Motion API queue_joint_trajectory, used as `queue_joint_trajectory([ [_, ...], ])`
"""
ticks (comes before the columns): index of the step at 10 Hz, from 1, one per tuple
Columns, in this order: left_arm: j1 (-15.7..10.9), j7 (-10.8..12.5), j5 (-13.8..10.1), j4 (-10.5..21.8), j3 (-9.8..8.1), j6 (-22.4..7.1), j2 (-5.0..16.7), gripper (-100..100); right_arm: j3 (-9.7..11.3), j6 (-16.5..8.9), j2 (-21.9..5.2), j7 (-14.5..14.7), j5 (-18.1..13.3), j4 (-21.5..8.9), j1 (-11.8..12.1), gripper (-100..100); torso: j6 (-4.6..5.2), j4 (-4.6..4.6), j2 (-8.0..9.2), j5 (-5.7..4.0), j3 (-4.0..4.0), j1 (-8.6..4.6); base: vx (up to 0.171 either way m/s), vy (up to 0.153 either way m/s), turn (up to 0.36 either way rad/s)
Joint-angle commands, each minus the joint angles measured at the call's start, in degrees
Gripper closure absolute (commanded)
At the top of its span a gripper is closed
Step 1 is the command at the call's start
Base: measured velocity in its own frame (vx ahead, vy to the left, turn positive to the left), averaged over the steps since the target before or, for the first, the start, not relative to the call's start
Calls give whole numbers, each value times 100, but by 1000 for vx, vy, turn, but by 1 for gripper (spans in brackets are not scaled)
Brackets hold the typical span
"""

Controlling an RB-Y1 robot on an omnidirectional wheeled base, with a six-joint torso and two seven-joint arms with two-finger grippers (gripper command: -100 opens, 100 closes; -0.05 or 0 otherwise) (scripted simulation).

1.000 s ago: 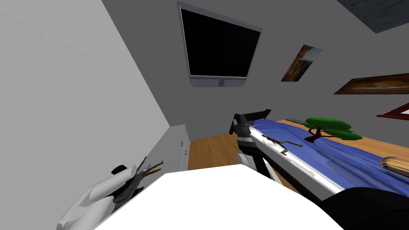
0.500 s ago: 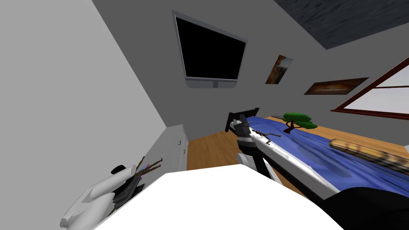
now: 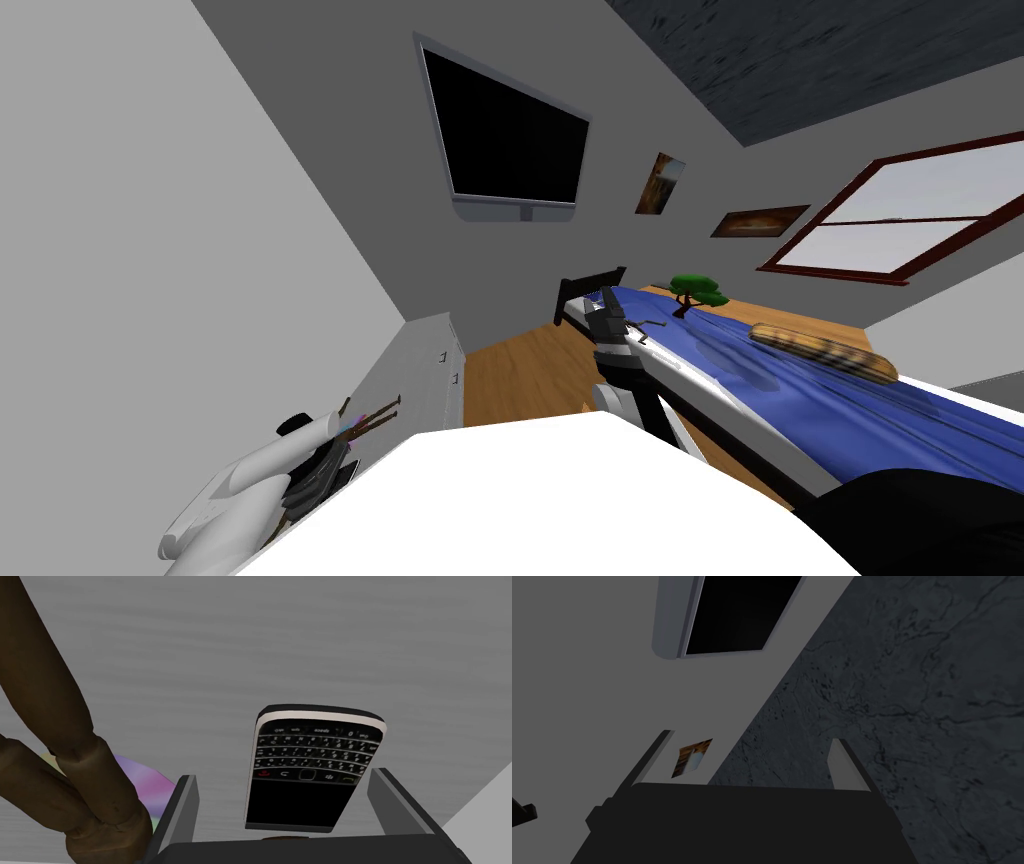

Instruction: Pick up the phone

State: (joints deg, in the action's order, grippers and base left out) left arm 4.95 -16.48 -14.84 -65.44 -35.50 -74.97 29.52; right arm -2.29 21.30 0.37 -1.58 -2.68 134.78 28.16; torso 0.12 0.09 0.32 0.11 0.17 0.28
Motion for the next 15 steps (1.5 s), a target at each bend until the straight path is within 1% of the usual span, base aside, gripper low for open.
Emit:
queue_joint_trajectory([
  [1,-64,43,7,182,-21,52,43,-100,0,0,0,0,0,0,0,0,0,0,0,0,0,0,-85,-12,-113],
  [2,-54,32,6,134,-13,44,34,-100,0,0,0,0,0,0,1,0,-4,-1,-8,0,-3,-2,-27,-7,-8],
  [3,-58,36,6,149,-15,52,37,100,-1,0,0,0,0,0,2,0,-5,-5,-24,0,-13,0,-7,-1,5],
  [7,-56,31,6,148,-12,49,36,100,-1,0,0,0,0,0,2,0,-5,-8,-43,1,-24,5,0,0,0],
  [8,-55,33,6,148,-13,49,36,0,-1,0,0,0,0,0,2,0,-4,-9,-44,2,-24,6,0,0,0],
  [9,29,-27,-14,-32,9,-14,-9,100,-1,0,0,0,0,0,2,0,-4,-9,-44,1,-24,6,73,9,176],
  [11,216,-169,-54,-386,69,-147,-114,100,-2,1,-1,0,0,1,5,0,-19,-16,-82,-1,-45,11,141,18,276],
  [12,216,-169,-54,-459,69,-147,-114,100,-2,1,0,0,0,1,5,0,-19,-21,-91,-1,-52,9,100,-17,69],
  [15,496,-380,-115,-1035,159,-346,-271,100,-2,1,0,0,0,1,4,0,-20,-20,-80,-3,-46,7,113,4,226],
])
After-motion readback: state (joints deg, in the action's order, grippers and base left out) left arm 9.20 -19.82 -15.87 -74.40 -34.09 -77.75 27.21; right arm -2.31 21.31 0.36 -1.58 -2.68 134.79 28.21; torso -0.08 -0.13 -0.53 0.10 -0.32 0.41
